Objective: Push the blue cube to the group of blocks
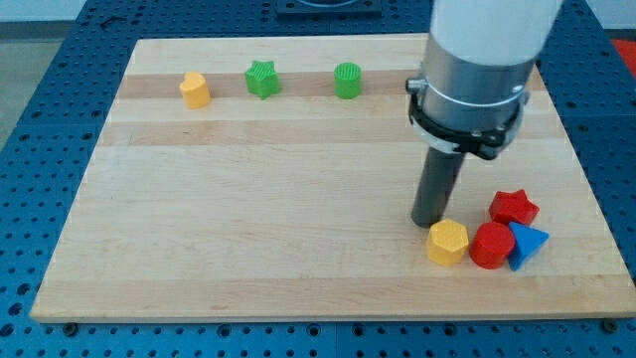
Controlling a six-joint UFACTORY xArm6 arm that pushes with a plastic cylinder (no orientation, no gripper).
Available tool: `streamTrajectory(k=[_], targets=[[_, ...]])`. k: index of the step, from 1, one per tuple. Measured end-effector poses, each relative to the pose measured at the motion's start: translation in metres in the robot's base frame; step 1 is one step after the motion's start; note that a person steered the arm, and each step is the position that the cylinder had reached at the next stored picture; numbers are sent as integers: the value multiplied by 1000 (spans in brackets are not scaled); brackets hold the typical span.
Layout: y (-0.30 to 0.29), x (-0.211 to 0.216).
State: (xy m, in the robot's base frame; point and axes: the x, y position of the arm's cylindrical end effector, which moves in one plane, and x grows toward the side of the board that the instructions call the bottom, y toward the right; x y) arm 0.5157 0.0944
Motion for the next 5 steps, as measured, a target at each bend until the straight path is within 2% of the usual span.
streamTrajectory(k=[1,2,3,4,5], targets=[[-26,-50],[-1,-88],[58,-116],[125,-164],[149,-223]])
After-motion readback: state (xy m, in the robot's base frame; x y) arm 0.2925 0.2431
